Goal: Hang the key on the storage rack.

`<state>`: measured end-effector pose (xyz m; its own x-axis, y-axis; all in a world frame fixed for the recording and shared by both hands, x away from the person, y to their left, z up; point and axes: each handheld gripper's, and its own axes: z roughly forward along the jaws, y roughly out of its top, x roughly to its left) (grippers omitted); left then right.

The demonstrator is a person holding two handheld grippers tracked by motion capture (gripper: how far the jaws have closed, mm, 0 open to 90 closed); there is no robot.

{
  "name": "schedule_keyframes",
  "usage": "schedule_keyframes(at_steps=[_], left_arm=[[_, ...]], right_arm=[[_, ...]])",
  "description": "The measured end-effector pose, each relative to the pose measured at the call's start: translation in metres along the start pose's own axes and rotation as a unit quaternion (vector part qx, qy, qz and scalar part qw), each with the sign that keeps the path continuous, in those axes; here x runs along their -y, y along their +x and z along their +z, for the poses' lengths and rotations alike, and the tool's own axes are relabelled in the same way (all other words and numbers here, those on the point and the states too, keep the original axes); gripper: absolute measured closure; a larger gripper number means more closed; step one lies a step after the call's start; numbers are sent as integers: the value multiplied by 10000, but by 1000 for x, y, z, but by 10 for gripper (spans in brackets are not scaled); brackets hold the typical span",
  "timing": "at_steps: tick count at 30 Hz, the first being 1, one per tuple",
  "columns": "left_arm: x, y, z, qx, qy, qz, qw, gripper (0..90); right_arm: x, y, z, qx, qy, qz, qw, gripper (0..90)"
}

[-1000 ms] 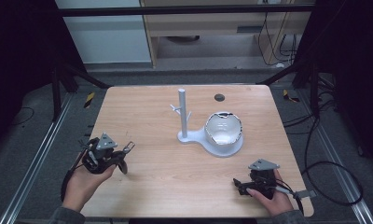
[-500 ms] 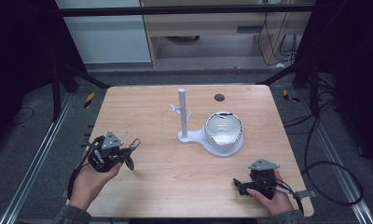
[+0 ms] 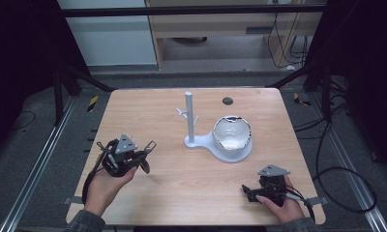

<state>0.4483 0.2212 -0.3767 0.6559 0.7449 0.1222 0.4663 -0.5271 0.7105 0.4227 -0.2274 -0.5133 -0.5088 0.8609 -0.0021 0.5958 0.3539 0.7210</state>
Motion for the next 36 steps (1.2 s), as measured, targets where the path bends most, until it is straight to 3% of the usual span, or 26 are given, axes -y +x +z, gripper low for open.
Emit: schedule_keyframes(at_steps=[18, 36], left_arm=[[-32, -25, 16, 231, -98, 239, 9994, 803], [-46, -40, 30, 334, -105, 316, 9989, 803]], right_arm=[[0, 0, 0, 0, -1, 5, 10000, 4], [0, 0, 0, 0, -1, -1, 10000, 4]])
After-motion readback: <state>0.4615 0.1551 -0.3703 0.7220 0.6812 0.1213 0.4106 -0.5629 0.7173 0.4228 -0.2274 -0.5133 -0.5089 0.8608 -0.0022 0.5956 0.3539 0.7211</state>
